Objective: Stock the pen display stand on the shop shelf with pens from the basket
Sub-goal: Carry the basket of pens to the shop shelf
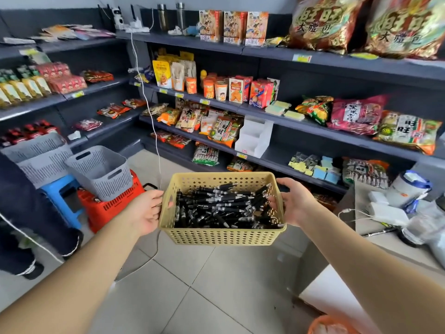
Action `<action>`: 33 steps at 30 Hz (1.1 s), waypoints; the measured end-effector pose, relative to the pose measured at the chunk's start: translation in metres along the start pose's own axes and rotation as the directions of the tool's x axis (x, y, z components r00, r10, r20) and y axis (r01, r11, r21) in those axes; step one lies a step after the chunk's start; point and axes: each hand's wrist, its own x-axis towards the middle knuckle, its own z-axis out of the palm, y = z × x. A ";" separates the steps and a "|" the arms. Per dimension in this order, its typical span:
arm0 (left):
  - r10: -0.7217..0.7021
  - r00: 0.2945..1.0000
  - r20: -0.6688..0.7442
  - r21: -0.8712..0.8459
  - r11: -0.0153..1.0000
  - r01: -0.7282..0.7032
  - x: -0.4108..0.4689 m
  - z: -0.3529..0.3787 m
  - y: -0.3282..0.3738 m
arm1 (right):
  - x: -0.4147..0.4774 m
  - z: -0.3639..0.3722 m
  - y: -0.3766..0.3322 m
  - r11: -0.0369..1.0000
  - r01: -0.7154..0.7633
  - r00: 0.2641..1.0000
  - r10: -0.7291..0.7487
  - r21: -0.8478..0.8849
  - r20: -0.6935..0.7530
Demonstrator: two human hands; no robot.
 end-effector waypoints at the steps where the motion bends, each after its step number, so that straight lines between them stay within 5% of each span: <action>1: -0.010 1.000 0.013 0.004 1.000 0.010 0.012 0.000 0.008 | 0.007 0.005 -0.003 1.000 0.004 1.000 -0.004 0.005 -0.014; 18: -0.114 0.968 0.222 0.224 0.972 0.063 0.173 0.011 0.148 | 0.093 0.095 -0.042 0.972 0.074 0.979 -0.028 0.222 -0.204; 33: -0.143 0.961 0.237 0.253 0.964 0.081 0.271 0.095 0.180 | 0.194 0.066 -0.115 0.972 0.074 0.965 -0.013 0.223 -0.261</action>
